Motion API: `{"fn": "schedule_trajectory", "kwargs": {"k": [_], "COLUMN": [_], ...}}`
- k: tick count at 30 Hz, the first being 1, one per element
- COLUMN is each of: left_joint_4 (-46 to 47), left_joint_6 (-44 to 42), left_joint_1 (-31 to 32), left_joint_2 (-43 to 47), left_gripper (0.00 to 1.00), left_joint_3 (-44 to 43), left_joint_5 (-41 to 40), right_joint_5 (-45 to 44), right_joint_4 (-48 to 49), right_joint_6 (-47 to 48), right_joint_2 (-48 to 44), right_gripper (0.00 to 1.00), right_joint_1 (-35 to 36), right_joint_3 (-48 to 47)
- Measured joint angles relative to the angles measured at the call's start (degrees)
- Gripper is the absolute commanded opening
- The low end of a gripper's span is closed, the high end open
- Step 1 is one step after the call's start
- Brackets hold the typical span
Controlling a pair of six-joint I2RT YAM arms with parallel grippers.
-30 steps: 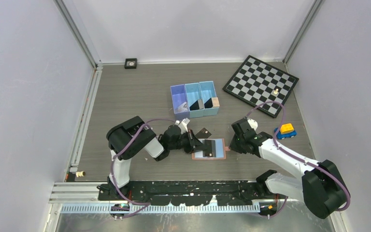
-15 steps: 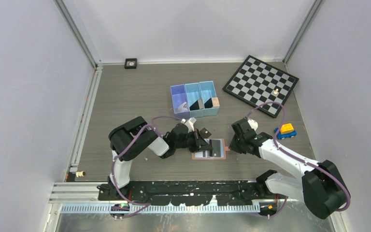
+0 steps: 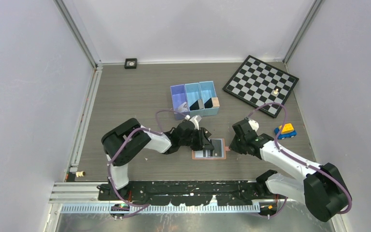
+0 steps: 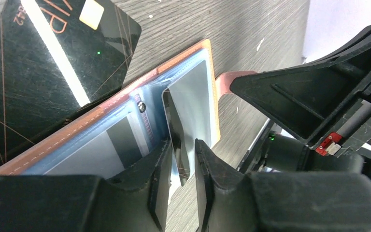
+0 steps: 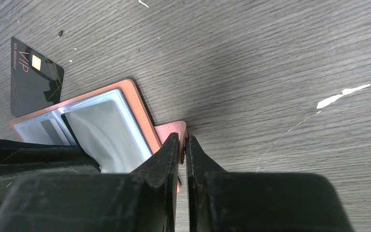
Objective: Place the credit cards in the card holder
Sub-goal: Insert the credit card into the card holder.
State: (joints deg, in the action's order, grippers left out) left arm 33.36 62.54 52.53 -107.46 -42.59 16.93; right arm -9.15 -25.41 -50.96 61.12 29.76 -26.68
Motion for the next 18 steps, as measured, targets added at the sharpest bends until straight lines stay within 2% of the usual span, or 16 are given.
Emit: {"fn": "schedule_trajectory", "kwargs": {"k": [11, 18], "left_joint_4": [-17.73, -25.09], "left_joint_6": [-8.35, -11.32], "left_joint_1": [1.4, 2.6], "left_joint_2": [4.72, 6.43], "left_gripper": [0.42, 0.45], "left_joint_3": [-5.38, -7.5], "left_joint_5": [-3.74, -6.25], "right_joint_5": [-0.17, -0.07], "right_joint_4": [-0.33, -0.33], "right_joint_6": [0.0, 0.0], "right_joint_2": [-0.13, -0.13], "right_gripper": [0.0, 0.0], "right_joint_1": [0.0, 0.0], "right_joint_3": [0.02, 0.02]}}
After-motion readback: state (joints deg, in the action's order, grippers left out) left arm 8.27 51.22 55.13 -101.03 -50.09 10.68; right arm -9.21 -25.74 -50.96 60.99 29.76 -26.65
